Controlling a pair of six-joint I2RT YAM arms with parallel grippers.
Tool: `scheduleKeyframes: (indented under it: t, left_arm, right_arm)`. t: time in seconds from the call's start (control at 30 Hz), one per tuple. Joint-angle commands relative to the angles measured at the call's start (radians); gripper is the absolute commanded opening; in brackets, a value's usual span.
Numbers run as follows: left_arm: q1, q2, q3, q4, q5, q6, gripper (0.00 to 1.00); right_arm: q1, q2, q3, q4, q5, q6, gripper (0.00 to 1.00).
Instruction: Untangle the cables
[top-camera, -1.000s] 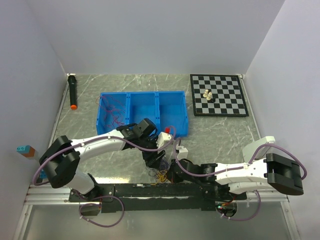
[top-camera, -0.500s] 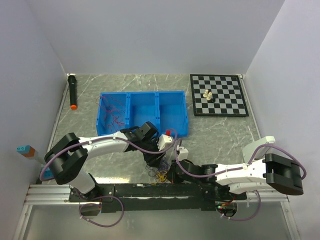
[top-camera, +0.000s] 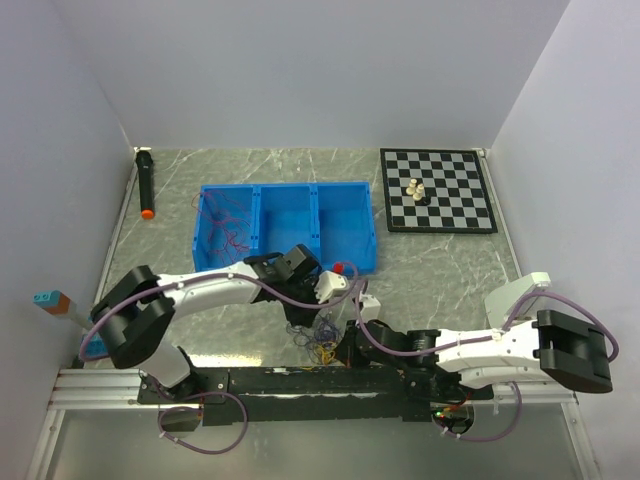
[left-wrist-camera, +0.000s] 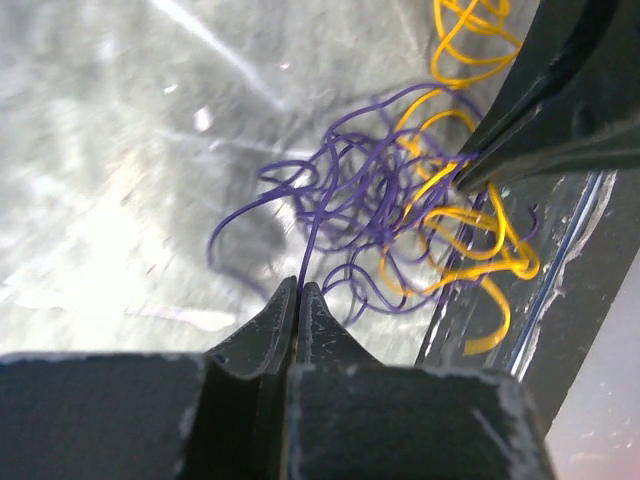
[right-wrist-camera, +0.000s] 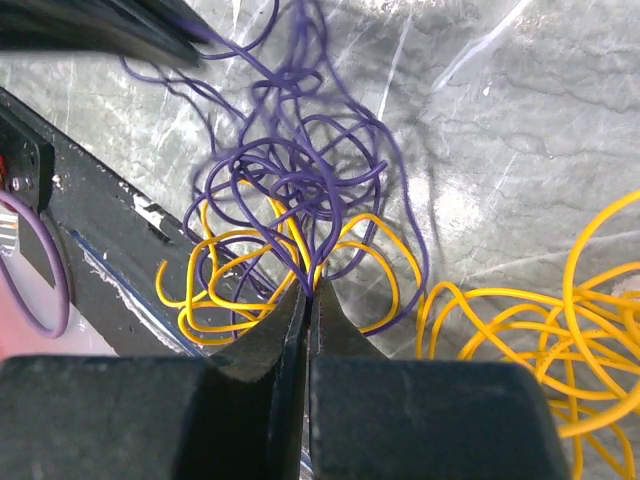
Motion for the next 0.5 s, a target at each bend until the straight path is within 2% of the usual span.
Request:
scheduleKeyframes:
  t: [0.0, 0.17, 0.37, 0.47]
  left_arm:
    - [0.050, -0.141, 0.107, -0.164, -0.080, 0.068, 0.01]
    - [0.127, -0.242, 0.285, -0.372, -0.056, 0.156, 0.01]
    - [0.167, -0.324, 0.499, -0.579, 0.015, 0.237, 0.01]
    - [0.171, -0.363, 0.591, -0.627, -0.040, 0.262, 0.01]
  right_arm:
    - [-0.004, -0.029, -0.011, -0.020, 0.025, 0.001, 0.00]
    - [-0.004, -0.015, -0.009, -0.024, 0.025, 0.008, 0.00]
    - [-0.004, 0.037, 0.023, -0.049, 0.021, 0.013, 0.00]
    - [-0.004, 0.060, 0.038, -0.066, 0.016, 0.016, 0.00]
